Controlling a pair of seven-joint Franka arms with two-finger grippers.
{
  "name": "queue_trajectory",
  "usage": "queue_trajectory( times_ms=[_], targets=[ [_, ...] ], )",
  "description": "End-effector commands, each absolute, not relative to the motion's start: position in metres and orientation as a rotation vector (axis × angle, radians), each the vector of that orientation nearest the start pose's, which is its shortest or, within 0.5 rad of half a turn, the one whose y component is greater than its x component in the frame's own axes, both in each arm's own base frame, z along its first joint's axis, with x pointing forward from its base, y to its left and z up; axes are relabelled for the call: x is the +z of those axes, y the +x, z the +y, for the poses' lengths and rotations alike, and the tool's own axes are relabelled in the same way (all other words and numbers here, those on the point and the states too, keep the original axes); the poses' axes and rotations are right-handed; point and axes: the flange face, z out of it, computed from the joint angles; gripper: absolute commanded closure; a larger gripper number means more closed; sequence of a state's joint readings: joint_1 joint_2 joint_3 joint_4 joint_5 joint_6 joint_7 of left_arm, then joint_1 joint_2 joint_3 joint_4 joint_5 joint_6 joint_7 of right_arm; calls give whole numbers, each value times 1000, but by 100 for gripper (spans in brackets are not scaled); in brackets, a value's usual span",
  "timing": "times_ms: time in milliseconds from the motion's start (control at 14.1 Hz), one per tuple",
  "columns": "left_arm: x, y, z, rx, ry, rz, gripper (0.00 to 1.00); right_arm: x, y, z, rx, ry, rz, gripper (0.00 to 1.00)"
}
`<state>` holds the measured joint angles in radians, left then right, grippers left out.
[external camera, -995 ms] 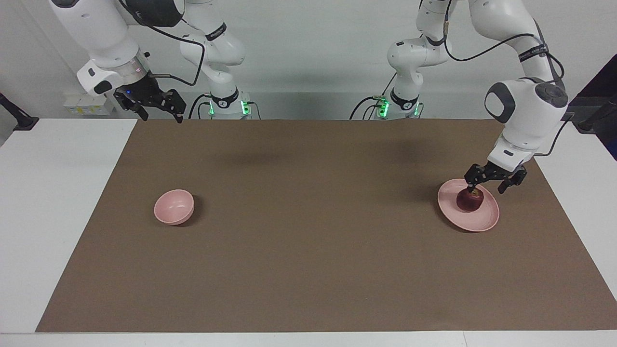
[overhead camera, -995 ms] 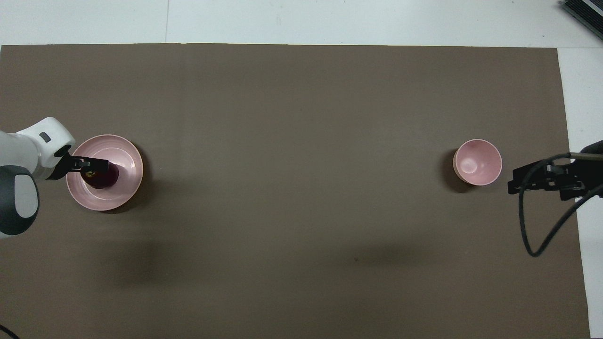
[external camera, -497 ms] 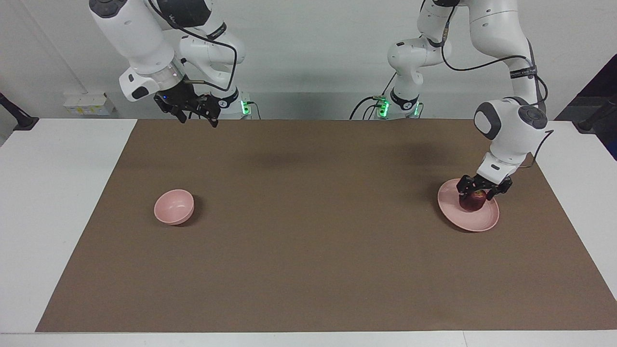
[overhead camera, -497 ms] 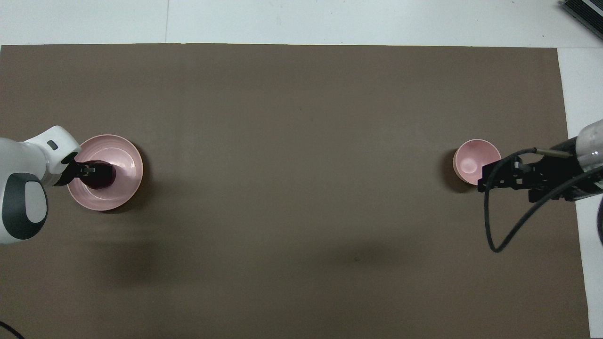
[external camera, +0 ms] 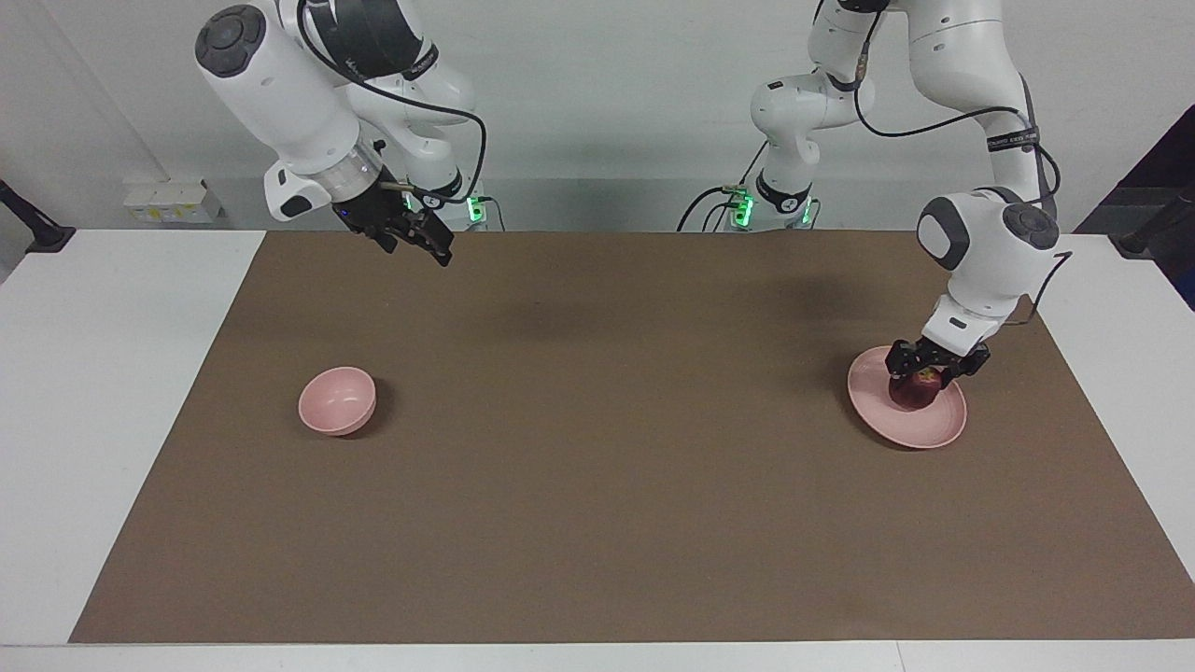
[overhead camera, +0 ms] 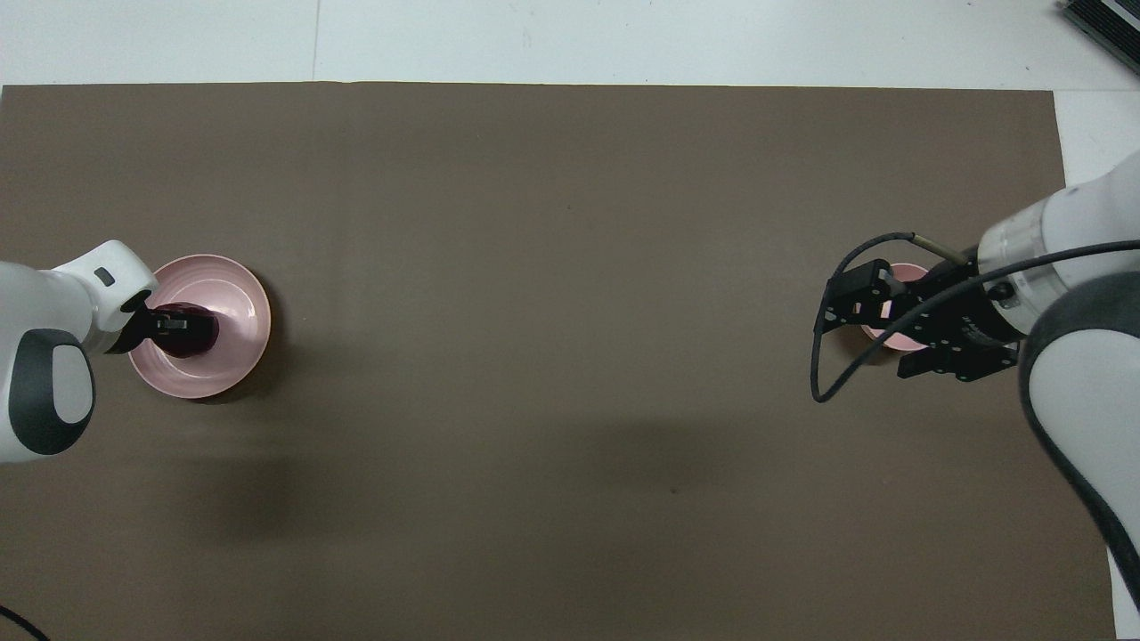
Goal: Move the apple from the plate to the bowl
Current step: 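Grasp and lift the apple with the left gripper while the right gripper advances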
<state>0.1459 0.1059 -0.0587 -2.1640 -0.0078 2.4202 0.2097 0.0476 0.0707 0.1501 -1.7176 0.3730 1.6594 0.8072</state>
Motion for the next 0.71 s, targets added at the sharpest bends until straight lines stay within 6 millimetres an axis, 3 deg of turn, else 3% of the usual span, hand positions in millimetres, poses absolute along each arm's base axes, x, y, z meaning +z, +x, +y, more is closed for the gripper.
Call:
queue_trajectory(
  times_ms=[0,284,639],
  targets=[
    [411,564,25,-340,-3101,243,100,506,546,176,450,-2594,1055,0],
    [460,580,-18,-341,-3263,209,100,483,545,192,565,-2435,1161,0],
    [462,579,-68,-373,-3456,148,100,474,539,213,739,-2137,1285,0]
  ],
)
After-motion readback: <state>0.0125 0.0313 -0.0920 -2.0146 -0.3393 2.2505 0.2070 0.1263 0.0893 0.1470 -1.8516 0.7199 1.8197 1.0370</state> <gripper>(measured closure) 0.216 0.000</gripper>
